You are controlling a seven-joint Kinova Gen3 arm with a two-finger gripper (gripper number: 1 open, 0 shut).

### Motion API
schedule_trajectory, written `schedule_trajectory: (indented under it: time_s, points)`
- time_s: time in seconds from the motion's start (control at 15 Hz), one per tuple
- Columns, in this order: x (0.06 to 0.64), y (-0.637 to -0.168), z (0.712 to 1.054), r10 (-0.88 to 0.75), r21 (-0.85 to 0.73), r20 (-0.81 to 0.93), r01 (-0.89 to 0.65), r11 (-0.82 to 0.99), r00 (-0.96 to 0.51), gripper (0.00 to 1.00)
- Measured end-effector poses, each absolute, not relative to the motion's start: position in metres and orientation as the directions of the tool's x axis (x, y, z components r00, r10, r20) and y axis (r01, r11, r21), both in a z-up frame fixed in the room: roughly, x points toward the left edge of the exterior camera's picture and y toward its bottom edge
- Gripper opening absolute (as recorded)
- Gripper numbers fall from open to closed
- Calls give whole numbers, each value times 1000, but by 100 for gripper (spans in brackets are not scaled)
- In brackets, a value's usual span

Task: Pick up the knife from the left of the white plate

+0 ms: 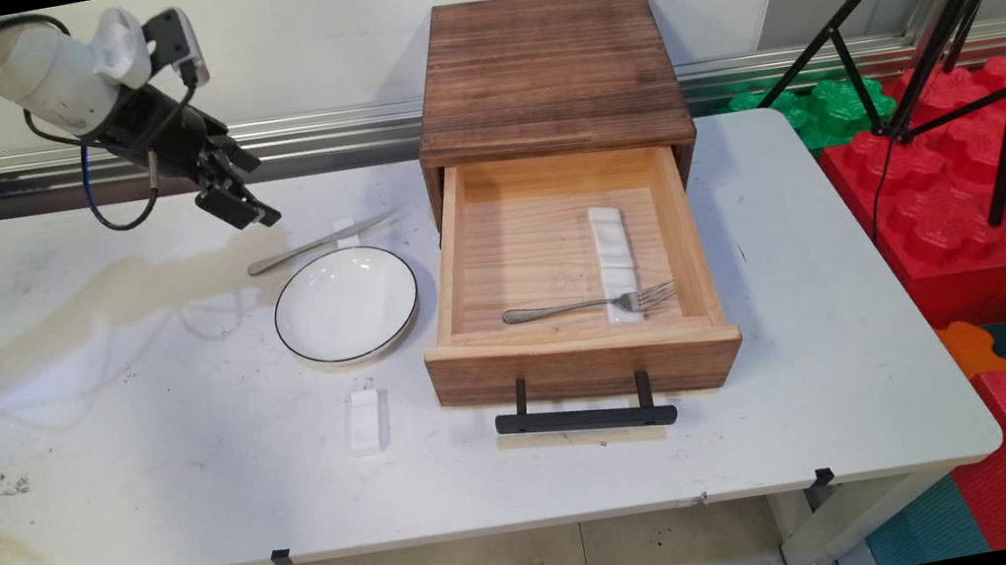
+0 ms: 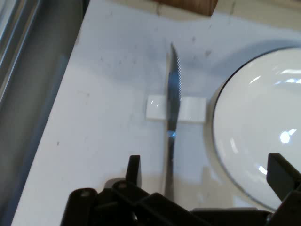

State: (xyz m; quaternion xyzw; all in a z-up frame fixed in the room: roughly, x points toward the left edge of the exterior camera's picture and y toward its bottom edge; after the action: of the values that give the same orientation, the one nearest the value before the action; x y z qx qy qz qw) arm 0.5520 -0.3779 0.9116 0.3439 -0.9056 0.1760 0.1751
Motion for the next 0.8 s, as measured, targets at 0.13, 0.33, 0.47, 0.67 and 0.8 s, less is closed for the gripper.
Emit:
schedule_trajectory:
  time_s: [0.13, 0.33, 0.47, 0.67, 0.8]
  points:
    - [557, -385, 904, -561, -204, 413, -673, 711, -717, 100]
    - [562, -397, 894, -558, -212, 383, -658, 723, -736, 100]
    - [566, -407, 886, -554, -217, 357, -644, 734, -752, 100]
    - [569, -420, 876, -549, -216, 328, -626, 749, -769, 100]
    - [568, -428, 870, -543, -212, 314, -615, 759, -779, 100]
